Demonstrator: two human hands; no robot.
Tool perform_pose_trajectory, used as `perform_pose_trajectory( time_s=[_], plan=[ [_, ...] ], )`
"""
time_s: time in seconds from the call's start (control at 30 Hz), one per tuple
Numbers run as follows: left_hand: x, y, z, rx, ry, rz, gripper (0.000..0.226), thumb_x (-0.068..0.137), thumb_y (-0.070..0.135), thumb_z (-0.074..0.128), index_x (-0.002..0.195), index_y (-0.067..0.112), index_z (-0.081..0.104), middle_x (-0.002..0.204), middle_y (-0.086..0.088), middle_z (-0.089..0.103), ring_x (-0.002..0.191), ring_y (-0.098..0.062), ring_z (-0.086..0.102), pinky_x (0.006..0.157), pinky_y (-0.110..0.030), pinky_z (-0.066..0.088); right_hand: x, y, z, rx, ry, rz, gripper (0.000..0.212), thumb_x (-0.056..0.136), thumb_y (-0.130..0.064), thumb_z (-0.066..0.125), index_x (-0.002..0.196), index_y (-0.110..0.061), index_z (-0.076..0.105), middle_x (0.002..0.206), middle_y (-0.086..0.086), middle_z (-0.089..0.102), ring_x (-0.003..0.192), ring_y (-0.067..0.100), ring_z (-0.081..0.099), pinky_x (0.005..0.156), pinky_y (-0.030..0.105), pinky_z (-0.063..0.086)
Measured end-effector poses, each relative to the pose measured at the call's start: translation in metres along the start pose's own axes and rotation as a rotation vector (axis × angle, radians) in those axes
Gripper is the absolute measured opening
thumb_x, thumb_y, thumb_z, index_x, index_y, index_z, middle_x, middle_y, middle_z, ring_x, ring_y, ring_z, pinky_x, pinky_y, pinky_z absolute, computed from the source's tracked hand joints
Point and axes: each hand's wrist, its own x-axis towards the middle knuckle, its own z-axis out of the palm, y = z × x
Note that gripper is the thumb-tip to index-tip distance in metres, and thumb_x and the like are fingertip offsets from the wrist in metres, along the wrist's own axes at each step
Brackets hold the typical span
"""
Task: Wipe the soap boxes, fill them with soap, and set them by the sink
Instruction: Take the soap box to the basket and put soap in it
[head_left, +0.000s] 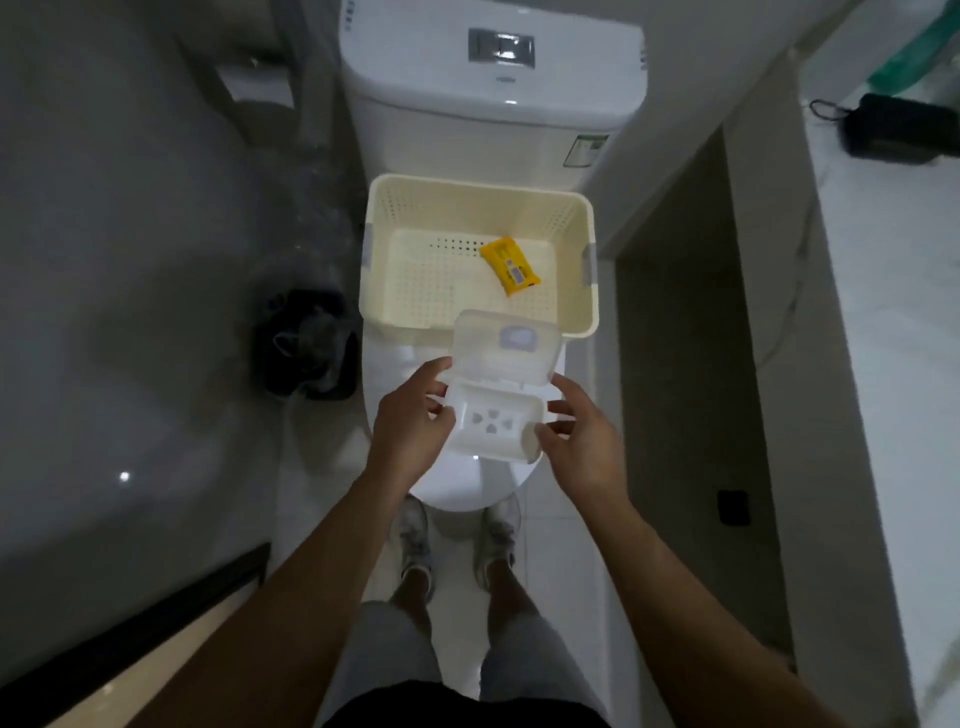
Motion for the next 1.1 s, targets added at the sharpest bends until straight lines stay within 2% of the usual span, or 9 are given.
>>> perform_pose_trajectory(
  time_s=[0.1, 0.2, 0.4, 0.5, 0.73, 0.87, 1.0, 1.1],
  plan=[
    [0.02, -0.03, 0.028, 0.059, 0.05, 0.015, 0.053, 0.088, 0.007, 0.064, 0.136, 0.026, 0.054, 0.108, 0.001, 0.066, 0.09, -0.015, 0.064, 0.084, -0.026, 0.052, 0.033, 0.028, 0.025, -0.022, -0.027, 0.042, 0.054, 0.091, -0.021, 0.072, 0.141, -0.03, 0.053, 0.125, -0.002, 0.064, 0.093, 0.01, 0.064, 0.089, 0.032, 0.057],
    [0.039, -0.057, 0.053, 0.123, 0.062, -0.015, 0.055, 0.087, 0.009, 0.066, 0.138, 0.022, 0.052, 0.112, -0.003, 0.066, 0.093, -0.018, 0.064, 0.086, -0.029, 0.052, 0.062, 0.06, 0.049, -0.051, -0.045, 0.041, 0.054, 0.092, -0.022, 0.072, 0.142, -0.028, 0.052, 0.124, -0.002, 0.064, 0.099, 0.016, 0.066, 0.092, 0.038, 0.059],
    [0.072, -0.104, 0.094, 0.264, 0.067, -0.037, 0.057, 0.085, 0.014, 0.064, 0.139, 0.026, 0.048, 0.111, 0.0, 0.065, 0.098, -0.018, 0.062, 0.085, -0.032, 0.052, 0.105, 0.12, 0.091, -0.112, -0.045, 0.022, 0.051, 0.095, -0.02, 0.066, 0.143, -0.026, 0.05, 0.119, 0.0, 0.066, 0.098, 0.018, 0.067, 0.083, 0.041, 0.062],
    [0.087, -0.119, 0.106, 0.305, 0.075, -0.037, 0.058, 0.085, 0.014, 0.063, 0.14, 0.024, 0.046, 0.11, -0.002, 0.064, 0.098, -0.02, 0.062, 0.084, -0.034, 0.051, 0.124, 0.135, 0.104, -0.151, -0.049, 0.013, 0.05, 0.096, -0.016, 0.064, 0.142, -0.026, 0.05, 0.117, 0.001, 0.067, 0.101, 0.02, 0.066, 0.086, 0.042, 0.061],
    [0.103, -0.124, 0.114, 0.333, 0.085, -0.008, 0.058, 0.087, 0.011, 0.061, 0.142, 0.02, 0.046, 0.106, -0.006, 0.061, 0.096, -0.024, 0.06, 0.085, -0.04, 0.052, 0.152, 0.14, 0.106, -0.251, -0.068, -0.035, 0.049, 0.096, -0.009, 0.054, 0.143, -0.024, 0.049, 0.114, 0.007, 0.066, 0.102, 0.024, 0.064, 0.09, 0.044, 0.056],
    [0.108, -0.124, 0.114, 0.379, 0.063, -0.009, 0.058, 0.088, 0.011, 0.062, 0.143, 0.019, 0.045, 0.108, -0.008, 0.061, 0.098, -0.026, 0.06, 0.086, -0.04, 0.051, 0.155, 0.141, 0.106, -0.283, -0.082, -0.036, 0.046, 0.098, -0.011, 0.052, 0.142, -0.024, 0.049, 0.11, 0.007, 0.068, 0.101, 0.024, 0.065, 0.09, 0.044, 0.056],
    [0.111, -0.123, 0.114, 0.399, 0.041, -0.029, 0.059, 0.088, 0.011, 0.063, 0.143, 0.019, 0.044, 0.108, -0.008, 0.061, 0.098, -0.028, 0.061, 0.087, -0.044, 0.052, 0.155, 0.137, 0.107, -0.292, -0.077, -0.044, 0.048, 0.094, -0.006, 0.051, 0.138, -0.025, 0.051, 0.101, 0.005, 0.068, 0.093, 0.023, 0.065, 0.086, 0.044, 0.057],
    [0.109, -0.118, 0.11, 0.399, 0.037, -0.061, 0.059, 0.09, 0.018, 0.066, 0.144, 0.02, 0.042, 0.114, -0.009, 0.061, 0.104, -0.028, 0.06, 0.089, -0.044, 0.052, 0.152, 0.13, 0.102, -0.283, -0.109, -0.012, 0.055, 0.092, -0.007, 0.055, 0.142, -0.024, 0.046, 0.104, 0.007, 0.066, 0.095, 0.023, 0.064, 0.088, 0.043, 0.057]
  ],
)
